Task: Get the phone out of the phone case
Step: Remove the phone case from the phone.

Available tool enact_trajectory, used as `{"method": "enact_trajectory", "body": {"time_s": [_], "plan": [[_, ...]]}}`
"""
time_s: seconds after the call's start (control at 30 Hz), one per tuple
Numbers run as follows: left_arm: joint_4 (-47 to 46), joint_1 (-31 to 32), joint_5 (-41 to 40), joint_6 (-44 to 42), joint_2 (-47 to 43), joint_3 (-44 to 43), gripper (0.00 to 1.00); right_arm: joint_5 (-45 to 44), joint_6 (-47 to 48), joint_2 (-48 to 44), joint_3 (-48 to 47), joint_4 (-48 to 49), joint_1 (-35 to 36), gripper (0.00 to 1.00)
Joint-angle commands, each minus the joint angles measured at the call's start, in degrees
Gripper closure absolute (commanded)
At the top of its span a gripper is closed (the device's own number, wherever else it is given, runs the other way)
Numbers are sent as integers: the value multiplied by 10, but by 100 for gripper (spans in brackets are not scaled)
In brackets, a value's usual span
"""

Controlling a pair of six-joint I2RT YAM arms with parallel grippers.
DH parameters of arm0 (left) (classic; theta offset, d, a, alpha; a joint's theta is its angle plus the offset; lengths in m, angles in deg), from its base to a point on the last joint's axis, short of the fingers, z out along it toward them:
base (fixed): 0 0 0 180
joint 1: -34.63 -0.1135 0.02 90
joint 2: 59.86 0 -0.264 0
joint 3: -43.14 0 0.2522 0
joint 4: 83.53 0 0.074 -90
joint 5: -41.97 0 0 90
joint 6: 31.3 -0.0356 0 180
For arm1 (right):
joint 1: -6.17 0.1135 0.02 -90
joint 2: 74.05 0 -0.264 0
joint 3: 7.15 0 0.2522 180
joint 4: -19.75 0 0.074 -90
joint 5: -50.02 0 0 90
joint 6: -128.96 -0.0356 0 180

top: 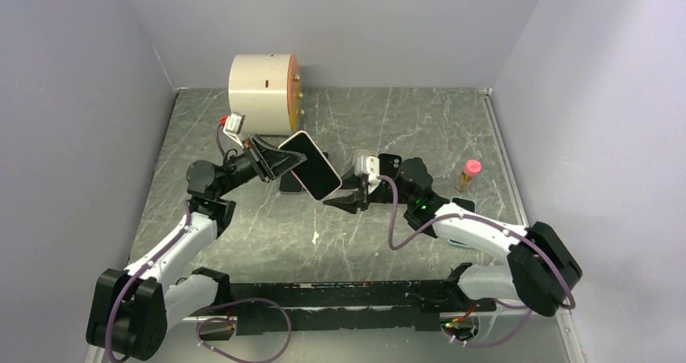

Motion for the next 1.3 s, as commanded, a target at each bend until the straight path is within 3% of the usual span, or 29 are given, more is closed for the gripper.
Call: {"method": "enact_trajectory", "body": {"time_s": [0.0, 0.23, 0.47, 0.67, 0.8, 1.27], "plan": [[74, -1, 60, -89, -44, -56, 97, 10, 16, -64, 4, -62, -9, 53], [175, -1, 90, -195, -77, -74, 98, 16, 41, -104, -31, -199, -10, 45], [120, -1, 138, -174, -55, -76, 97, 40, 52, -108, -70, -262, -10, 47], [140, -1, 141, -187, -61, -78, 98, 67, 59, -101, -109, -316, -10, 51], [143, 0, 146, -189, -64, -80, 97, 87, 67, -96, -120, -339, -10, 56], [93, 2, 177, -130, -50, -87, 97, 118, 181, -56, -158, -438, -9, 92]]}}
